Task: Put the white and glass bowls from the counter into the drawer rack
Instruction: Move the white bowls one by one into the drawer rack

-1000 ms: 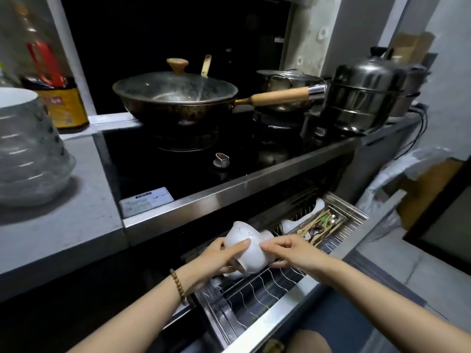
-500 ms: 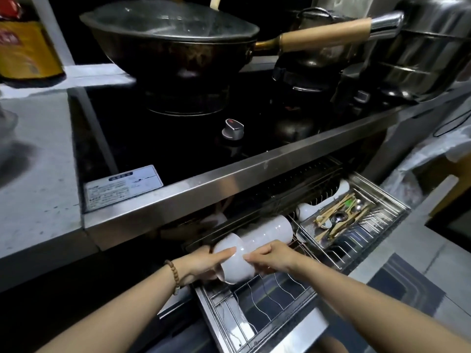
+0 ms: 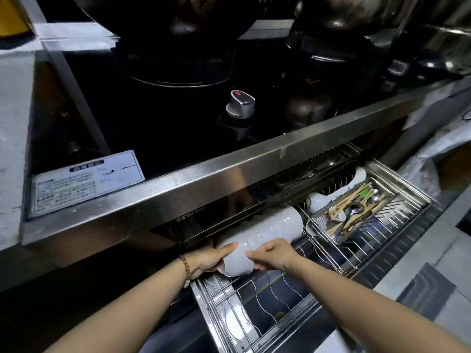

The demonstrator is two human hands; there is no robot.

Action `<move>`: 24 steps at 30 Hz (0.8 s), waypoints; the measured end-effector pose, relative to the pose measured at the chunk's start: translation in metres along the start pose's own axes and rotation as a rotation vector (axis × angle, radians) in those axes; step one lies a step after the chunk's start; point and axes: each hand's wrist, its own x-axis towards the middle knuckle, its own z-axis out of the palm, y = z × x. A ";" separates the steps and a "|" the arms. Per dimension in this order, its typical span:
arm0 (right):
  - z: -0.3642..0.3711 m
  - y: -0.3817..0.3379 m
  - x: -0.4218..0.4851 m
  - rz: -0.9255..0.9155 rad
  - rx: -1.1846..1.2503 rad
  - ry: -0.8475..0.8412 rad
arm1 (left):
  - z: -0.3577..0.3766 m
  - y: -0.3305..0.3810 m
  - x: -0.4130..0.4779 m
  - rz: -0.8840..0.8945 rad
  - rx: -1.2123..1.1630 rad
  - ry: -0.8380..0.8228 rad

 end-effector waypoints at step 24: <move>-0.009 -0.003 -0.005 0.076 0.051 0.001 | 0.006 0.008 -0.017 0.070 0.205 0.180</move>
